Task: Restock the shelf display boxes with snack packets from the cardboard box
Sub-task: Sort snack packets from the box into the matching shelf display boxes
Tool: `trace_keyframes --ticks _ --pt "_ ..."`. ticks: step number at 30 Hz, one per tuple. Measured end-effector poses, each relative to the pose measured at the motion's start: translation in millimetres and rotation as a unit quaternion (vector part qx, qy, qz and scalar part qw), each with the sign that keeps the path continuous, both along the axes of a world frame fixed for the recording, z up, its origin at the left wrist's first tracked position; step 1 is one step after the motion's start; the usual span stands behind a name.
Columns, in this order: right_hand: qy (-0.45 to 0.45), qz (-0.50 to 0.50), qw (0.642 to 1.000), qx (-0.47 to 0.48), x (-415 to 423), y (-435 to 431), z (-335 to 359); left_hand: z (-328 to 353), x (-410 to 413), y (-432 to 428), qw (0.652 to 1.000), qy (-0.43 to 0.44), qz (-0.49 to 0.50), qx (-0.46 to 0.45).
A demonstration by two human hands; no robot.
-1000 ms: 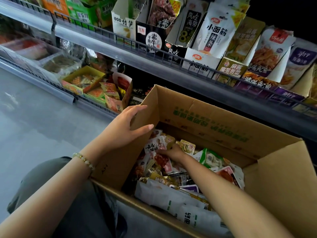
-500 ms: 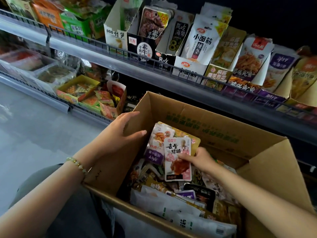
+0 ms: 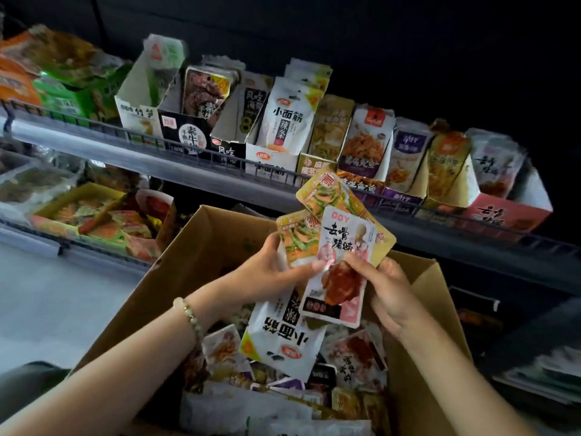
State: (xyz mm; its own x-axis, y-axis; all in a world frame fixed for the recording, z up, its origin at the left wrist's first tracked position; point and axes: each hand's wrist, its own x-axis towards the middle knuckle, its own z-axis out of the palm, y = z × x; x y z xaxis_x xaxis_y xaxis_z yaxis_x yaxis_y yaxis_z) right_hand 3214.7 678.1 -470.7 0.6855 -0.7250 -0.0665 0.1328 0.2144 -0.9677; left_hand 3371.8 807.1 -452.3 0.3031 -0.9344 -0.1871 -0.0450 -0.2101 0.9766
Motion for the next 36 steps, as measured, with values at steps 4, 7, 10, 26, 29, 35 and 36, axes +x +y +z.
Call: trace_keyframes --ticks 4,7,10,26,29,35,36 --pt "-0.001 -0.051 0.999 0.015 -5 0 0 -10 -20 -14 0.995 0.099 0.021 -0.018" --pt "0.035 -0.057 0.998 -0.006 -7 -2 -3 -18 -28 -15 0.990 0.131 0.052 -0.025" --pt "0.062 -0.048 0.996 -0.044 -7 -5 -2 -19 -28 -16 0.983 0.161 0.077 -0.042" --pt "0.192 0.018 0.958 -0.210 -2 0 -11 -31 -22 -17 0.960 0.201 0.181 -0.073" --pt "0.181 -0.008 0.962 -0.206 -4 -2 -12 -29 -23 -17 0.962 0.193 0.179 -0.072" --pt "0.132 0.014 0.974 -0.181 -5 -3 -10 -27 -28 -20 0.958 0.200 0.198 -0.057" --pt "0.127 0.016 0.978 -0.164 -5 -3 -9 -25 -27 -21 0.958 0.199 0.198 -0.058"
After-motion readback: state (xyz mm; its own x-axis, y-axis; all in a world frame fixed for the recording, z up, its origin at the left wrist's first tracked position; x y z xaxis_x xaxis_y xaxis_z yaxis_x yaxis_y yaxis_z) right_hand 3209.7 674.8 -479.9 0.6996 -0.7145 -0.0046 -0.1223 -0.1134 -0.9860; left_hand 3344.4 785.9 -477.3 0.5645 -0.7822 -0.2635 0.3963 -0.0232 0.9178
